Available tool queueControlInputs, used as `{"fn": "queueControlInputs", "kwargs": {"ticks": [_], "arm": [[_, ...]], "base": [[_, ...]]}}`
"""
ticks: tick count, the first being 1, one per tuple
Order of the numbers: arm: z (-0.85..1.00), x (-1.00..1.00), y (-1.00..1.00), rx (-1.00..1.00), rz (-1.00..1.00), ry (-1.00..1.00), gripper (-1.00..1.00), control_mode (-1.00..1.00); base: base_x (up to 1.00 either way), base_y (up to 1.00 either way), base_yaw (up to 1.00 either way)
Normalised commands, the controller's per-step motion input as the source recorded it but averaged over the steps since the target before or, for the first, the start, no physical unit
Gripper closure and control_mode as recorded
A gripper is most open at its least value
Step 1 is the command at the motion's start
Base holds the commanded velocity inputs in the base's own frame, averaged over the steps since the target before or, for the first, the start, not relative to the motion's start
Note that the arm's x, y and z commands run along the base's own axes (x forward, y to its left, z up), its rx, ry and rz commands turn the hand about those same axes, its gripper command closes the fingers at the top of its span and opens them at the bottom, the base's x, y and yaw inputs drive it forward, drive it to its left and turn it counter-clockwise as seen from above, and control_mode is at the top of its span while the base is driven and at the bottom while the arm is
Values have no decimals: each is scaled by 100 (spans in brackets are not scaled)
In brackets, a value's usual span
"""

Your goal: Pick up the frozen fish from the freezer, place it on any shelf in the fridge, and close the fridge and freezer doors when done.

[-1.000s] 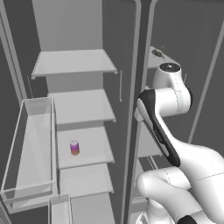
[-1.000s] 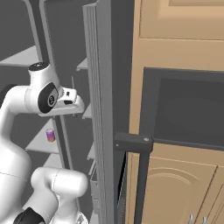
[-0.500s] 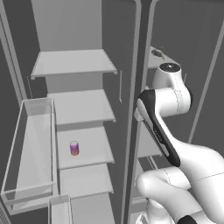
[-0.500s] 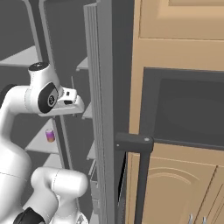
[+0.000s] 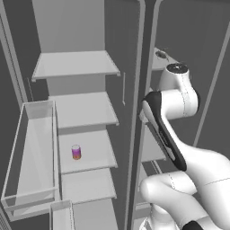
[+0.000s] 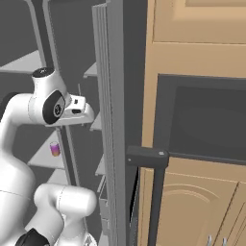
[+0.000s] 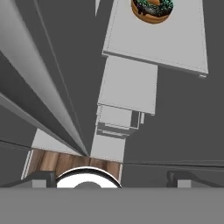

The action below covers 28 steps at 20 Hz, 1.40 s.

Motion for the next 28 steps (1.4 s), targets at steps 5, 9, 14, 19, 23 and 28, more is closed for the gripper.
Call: {"fn": "queueControlInputs", "kwargs": {"ticks": [5, 9, 14, 19, 23, 28], "arm": [[65, -9, -44, 0, 0, -42, -100, -100], [73, 0, -42, 0, -1, -40, -100, -100], [80, 15, -32, 3, -10, -23, -100, -100], [71, 46, -32, 12, -10, -4, -100, -100], [40, 53, -44, 17, -5, 0, -100, -100], [8, 61, -33, 8, -5, 0, -100, -100]], "base": [[0, 0, 0], [0, 0, 0], [0, 0, 0], [0, 0, 0], [0, 0, 0], [0, 0, 0]]}}
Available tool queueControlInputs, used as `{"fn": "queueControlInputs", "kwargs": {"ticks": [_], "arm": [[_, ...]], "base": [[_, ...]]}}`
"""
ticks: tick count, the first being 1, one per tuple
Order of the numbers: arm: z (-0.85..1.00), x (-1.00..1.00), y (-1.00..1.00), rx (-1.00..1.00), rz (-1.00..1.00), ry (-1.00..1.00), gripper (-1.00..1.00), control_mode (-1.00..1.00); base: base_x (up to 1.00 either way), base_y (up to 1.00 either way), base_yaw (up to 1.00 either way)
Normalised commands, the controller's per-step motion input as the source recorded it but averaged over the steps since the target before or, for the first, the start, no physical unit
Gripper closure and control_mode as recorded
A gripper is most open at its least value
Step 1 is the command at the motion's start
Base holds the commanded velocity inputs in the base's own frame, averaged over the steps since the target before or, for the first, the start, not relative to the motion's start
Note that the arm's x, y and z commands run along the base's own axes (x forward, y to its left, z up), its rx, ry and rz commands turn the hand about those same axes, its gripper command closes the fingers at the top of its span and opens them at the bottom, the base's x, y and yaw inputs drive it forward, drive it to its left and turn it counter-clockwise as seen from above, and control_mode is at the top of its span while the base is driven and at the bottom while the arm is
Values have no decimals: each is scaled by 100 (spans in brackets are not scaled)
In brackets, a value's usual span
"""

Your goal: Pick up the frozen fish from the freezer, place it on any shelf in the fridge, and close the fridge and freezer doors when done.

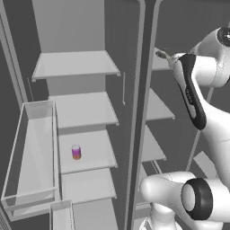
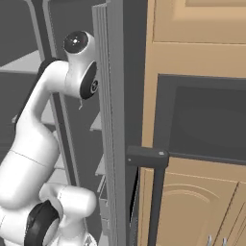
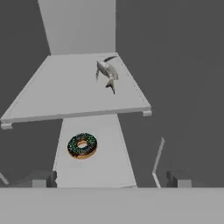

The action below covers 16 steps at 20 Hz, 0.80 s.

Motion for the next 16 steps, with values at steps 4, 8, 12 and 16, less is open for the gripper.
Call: {"fn": "queueControlInputs", "kwargs": {"ticks": [4, 8, 12, 16], "arm": [[0, 87, -29, 1, -5, 0, -100, -100], [-1, 89, -15, 2, -8, 6, -100, -100], [-6, 90, -2, 1, -8, 3, -100, -100], [-13, 82, -7, 3, -6, 6, -100, -100]], "base": [[0, 0, 0], [0, 0, 0], [0, 0, 0], [0, 0, 0]]}}
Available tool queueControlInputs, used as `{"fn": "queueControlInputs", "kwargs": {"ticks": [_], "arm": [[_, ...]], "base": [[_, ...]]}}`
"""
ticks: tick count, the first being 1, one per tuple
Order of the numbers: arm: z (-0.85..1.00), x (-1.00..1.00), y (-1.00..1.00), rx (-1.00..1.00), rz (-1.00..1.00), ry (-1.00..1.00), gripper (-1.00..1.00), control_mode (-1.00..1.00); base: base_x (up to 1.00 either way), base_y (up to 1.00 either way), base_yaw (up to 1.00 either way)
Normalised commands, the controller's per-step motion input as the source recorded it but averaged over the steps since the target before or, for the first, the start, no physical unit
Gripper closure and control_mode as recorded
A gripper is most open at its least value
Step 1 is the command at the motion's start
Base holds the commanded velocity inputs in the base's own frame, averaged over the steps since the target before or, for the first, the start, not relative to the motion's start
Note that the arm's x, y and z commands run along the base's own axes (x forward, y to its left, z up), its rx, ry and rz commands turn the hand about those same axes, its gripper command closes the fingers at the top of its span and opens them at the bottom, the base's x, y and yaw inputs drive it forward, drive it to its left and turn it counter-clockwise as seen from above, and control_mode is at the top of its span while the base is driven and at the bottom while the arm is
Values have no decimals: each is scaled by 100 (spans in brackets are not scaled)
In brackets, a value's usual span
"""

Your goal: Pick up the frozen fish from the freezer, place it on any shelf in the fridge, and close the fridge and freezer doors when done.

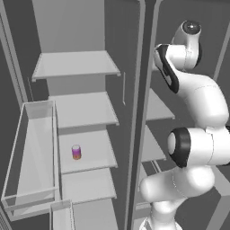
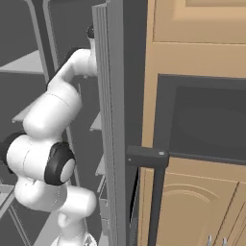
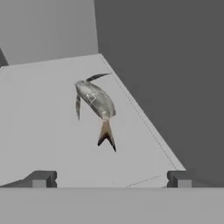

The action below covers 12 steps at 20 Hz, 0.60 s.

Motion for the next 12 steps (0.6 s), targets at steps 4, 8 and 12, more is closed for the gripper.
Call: {"fn": "queueControlInputs", "kwargs": {"ticks": [4, 8, 12], "arm": [[-17, 80, -11, 6, -5, 9, -100, -100], [-21, 78, -21, 10, -4, 11, -100, -100], [-22, 71, -33, 7, -2, 10, -100, -100]], "base": [[0, 0, 0], [0, 0, 0], [0, 0, 0]]}}
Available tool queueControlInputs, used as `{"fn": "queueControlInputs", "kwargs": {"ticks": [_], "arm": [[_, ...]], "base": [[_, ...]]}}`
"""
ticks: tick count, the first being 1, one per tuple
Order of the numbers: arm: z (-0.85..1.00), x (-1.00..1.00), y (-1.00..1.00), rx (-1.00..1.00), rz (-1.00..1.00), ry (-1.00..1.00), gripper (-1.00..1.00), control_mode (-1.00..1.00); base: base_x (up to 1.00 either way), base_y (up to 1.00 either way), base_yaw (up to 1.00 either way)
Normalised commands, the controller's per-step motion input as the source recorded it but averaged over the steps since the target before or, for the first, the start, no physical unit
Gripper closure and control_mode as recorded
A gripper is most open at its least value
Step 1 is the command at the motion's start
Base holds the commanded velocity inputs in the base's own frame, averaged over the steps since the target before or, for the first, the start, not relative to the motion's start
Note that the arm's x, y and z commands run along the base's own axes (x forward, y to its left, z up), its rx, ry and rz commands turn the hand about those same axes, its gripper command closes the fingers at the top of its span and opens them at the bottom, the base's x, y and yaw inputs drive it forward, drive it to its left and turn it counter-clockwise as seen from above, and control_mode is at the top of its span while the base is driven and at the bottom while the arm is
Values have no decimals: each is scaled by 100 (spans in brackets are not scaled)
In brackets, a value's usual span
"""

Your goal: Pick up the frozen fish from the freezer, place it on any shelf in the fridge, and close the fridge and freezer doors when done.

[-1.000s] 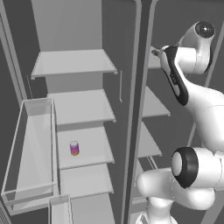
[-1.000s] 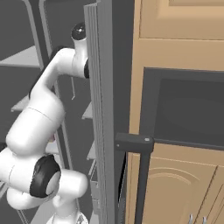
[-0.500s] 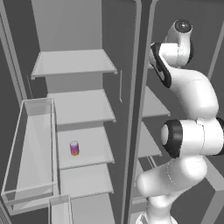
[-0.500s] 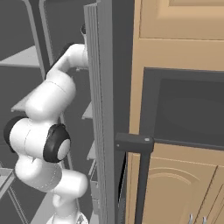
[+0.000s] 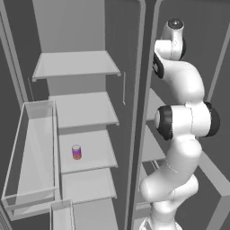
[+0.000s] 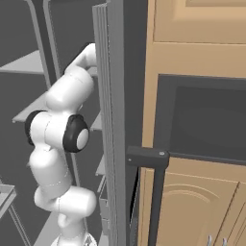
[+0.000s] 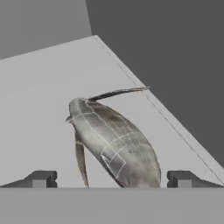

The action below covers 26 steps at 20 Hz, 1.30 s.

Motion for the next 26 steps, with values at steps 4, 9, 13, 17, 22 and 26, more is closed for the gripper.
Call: {"fn": "queueControlInputs", "kwargs": {"ticks": [4, 9, 13, 17, 22, 26], "arm": [[-24, 66, -39, 1, 0, 6, -100, -100], [-36, 56, -59, 3, 0, 4, -100, -100], [-39, 27, -71, 12, 0, 0, -100, -100], [-44, 25, -51, 1, 0, 0, 100, -100], [-25, 19, -29, -1, 1, -1, 100, -100], [-9, -1, -18, 0, 0, 0, 100, -100]], "base": [[0, 0, 0], [0, 0, 0], [0, 0, 0], [0, 0, 0], [0, 0, 0], [0, 0, 0]]}}
